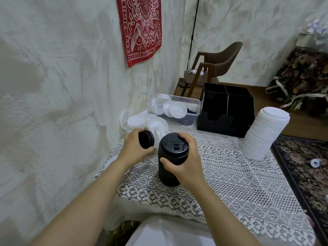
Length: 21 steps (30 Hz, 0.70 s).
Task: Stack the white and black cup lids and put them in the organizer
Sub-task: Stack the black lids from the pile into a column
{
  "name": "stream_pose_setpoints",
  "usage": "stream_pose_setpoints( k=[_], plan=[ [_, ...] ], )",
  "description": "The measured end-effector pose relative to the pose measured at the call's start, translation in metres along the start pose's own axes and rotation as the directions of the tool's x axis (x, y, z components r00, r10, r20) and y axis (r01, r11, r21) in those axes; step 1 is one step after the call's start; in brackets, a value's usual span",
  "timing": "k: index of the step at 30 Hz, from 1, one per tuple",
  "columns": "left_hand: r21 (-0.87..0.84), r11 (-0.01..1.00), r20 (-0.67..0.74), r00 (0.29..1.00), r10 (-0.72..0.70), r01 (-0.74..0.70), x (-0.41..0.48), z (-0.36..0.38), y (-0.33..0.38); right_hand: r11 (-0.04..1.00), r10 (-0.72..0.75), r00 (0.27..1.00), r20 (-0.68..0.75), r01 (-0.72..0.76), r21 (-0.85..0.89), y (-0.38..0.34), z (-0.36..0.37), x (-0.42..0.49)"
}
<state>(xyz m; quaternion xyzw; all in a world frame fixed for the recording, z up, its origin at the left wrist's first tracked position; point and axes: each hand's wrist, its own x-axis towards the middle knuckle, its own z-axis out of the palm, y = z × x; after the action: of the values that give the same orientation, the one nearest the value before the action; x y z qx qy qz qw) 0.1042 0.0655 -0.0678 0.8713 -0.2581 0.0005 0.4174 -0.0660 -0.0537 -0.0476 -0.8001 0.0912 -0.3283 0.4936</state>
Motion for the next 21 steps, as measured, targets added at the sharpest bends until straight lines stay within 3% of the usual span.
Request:
stream_pose_setpoints(
  k=[6,11,13,17,21],
  plan=[
    [0.063,0.997,0.022,0.998,0.052,-0.053,-0.004,-0.008,0.003,1.000,0.009,1.000,-0.001,-0.009,0.007,0.000,0.000,0.000],
    [0.047,0.999,0.062,0.998,0.011,-0.014,-0.013,-0.016,0.001,1.000,0.015,1.000,0.006,-0.015,0.007,0.000,0.000,0.000],
    [0.130,0.988,0.154,0.986,0.057,-0.077,-0.015,-0.020,0.000,1.000,0.020,1.000,0.001,-0.020,0.014,0.000,0.001,0.000],
    [0.268,0.917,0.416,0.894,0.167,-0.296,-0.012,-0.019,-0.003,1.000,0.018,1.000,-0.003,-0.018,0.018,-0.001,0.001,-0.001],
    [0.436,0.842,0.506,0.860,0.064,-0.319,-0.003,-0.014,-0.004,0.999,0.027,1.000,0.009,-0.027,0.028,-0.001,0.001,-0.001]
  ],
)
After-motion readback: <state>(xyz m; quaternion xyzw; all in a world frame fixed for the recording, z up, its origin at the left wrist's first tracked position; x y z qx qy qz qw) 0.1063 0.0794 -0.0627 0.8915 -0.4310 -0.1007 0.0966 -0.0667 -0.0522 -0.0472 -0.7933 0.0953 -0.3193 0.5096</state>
